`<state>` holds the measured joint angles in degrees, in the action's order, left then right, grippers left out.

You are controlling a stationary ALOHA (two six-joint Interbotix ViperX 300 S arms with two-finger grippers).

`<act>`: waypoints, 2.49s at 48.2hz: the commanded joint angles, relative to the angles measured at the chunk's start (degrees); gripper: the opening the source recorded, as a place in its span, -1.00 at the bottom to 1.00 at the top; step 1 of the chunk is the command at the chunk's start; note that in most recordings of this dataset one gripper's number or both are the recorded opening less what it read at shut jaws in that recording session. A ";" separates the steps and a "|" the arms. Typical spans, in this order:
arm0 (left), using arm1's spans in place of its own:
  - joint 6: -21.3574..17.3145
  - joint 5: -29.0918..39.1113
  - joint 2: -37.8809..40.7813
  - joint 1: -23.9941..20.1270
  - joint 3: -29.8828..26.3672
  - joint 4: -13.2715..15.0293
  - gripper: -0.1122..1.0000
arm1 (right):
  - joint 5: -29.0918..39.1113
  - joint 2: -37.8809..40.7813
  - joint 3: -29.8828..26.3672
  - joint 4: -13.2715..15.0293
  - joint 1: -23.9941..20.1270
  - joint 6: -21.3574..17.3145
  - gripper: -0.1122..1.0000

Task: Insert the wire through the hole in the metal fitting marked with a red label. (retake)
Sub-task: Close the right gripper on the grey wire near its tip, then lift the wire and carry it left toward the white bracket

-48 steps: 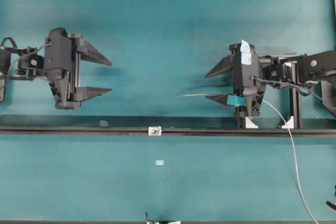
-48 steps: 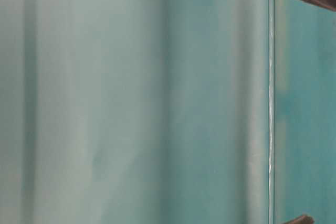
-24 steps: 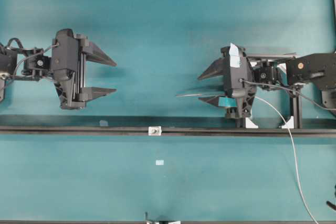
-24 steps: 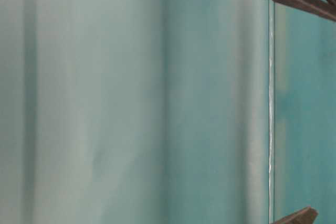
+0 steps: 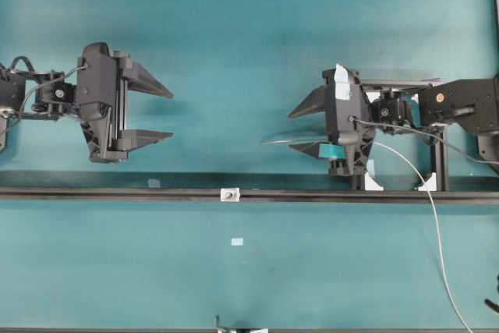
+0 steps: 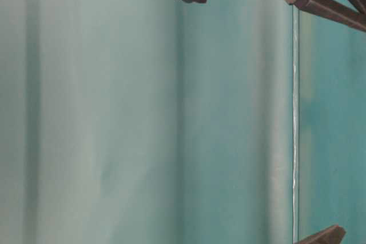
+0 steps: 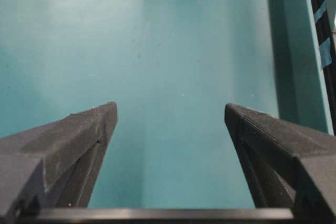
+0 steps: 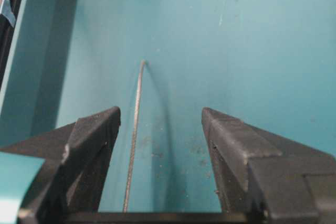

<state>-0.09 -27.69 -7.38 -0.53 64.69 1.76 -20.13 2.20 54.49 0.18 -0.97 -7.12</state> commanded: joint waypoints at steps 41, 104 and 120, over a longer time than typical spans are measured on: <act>-0.09 -0.44 -0.44 -0.62 -0.70 0.09 0.23 | -0.53 0.79 -1.49 0.00 0.26 0.18 0.41; -0.09 -0.44 -1.14 -0.70 -1.23 0.09 0.23 | 0.88 -9.05 -1.05 0.09 1.32 1.49 -0.77; 0.44 -0.44 -3.96 -0.70 -1.23 0.09 0.23 | 4.13 -15.38 -0.88 0.70 1.85 1.41 -0.78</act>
<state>0.18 -27.69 -9.49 -1.23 64.42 1.76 -16.17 -10.99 53.96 0.70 0.70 -5.71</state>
